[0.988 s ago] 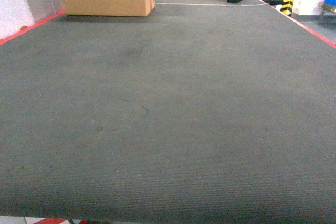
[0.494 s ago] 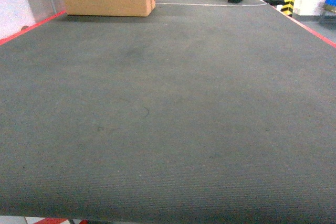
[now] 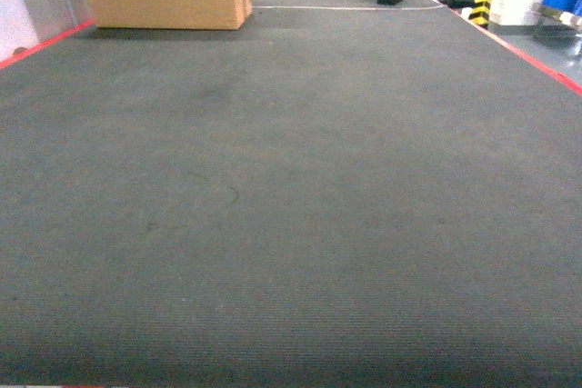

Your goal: Sort blue parts and orange caps into right shelf containers

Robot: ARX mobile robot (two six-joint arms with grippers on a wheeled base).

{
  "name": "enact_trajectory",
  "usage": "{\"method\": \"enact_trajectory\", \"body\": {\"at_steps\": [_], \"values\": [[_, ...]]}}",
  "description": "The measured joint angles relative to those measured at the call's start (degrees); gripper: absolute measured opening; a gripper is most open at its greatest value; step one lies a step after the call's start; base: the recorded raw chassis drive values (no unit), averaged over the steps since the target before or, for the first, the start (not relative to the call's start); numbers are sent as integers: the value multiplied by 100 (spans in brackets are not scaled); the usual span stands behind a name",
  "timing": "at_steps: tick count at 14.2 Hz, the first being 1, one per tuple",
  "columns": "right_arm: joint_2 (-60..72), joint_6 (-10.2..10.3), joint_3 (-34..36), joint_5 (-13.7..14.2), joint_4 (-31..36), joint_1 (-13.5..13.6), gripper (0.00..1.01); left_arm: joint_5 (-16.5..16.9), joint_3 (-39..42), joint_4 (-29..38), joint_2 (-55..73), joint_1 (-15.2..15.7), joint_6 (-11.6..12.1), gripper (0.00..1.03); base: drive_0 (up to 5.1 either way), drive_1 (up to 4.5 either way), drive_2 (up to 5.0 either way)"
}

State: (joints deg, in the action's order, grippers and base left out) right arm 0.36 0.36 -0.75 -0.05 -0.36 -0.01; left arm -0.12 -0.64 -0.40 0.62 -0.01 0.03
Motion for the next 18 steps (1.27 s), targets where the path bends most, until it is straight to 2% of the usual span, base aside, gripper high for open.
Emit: {"method": "enact_trajectory", "body": {"at_steps": [18], "values": [[0,0,0,2,0,0,44,9,2,-2,0,0,0,42,-162,-162,-162]]}}
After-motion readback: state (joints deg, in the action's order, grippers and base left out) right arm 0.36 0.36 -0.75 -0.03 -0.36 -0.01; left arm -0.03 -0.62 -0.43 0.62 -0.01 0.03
